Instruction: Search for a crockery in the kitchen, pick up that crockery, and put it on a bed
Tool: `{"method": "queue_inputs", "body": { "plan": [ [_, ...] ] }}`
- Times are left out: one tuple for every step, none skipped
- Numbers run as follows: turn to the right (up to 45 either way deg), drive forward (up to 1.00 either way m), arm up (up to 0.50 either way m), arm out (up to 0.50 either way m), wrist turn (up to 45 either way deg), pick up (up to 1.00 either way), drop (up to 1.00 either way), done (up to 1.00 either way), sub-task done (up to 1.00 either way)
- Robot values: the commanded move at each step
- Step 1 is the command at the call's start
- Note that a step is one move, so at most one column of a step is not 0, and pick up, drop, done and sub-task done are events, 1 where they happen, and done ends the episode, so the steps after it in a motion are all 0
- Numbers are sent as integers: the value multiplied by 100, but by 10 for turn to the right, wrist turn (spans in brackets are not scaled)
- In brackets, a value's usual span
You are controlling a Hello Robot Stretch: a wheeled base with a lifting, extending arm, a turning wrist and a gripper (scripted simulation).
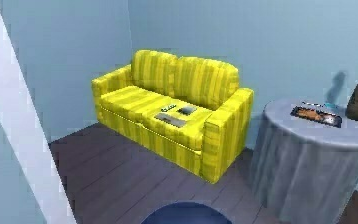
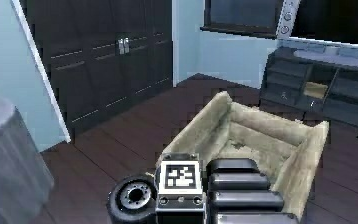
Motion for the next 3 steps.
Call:
{"method": "queue_inputs", "body": {
  "plan": [
    [360,0,0,0,0,0,0,0,0],
    [0,30,0,0,0,0,0,0,0],
    [-450,0,0,0,0,0,0,0,0]
  ]
}}
